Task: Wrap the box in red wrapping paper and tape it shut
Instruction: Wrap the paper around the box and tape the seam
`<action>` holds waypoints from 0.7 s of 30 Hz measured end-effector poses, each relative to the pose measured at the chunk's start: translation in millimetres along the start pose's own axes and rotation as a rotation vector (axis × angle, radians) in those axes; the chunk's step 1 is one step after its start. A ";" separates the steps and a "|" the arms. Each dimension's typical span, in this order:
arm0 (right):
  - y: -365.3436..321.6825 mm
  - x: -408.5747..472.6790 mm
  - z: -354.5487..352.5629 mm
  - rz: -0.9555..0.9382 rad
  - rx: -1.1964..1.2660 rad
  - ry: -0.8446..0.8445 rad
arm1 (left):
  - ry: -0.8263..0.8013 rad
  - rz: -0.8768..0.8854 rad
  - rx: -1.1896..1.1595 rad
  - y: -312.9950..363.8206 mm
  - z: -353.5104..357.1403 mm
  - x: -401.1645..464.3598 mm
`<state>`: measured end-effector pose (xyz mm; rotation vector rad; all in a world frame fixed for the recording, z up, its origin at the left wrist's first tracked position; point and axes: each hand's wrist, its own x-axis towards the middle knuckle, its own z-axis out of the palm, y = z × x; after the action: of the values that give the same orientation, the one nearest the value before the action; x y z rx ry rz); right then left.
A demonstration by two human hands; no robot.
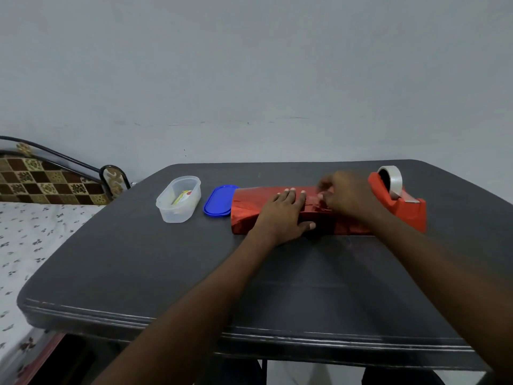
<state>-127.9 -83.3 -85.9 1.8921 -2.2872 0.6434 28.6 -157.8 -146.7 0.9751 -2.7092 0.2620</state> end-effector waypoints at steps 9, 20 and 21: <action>26.4 -22.2 20.9 -0.167 -0.230 -0.161 | -0.015 -0.004 0.003 0.8 -1.8 -0.6; 23.9 -36.8 25.7 -0.211 -0.020 -0.226 | -0.026 -0.005 0.005 -0.7 -1.0 0.3; 26.1 -38.5 23.2 -0.193 -0.003 -0.218 | -0.028 -0.010 0.003 -0.1 -1.4 -0.2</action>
<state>-140.1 -53.4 -126.6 2.2453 -2.1807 0.4290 29.1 -157.4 -145.4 1.0005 -2.7295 0.2520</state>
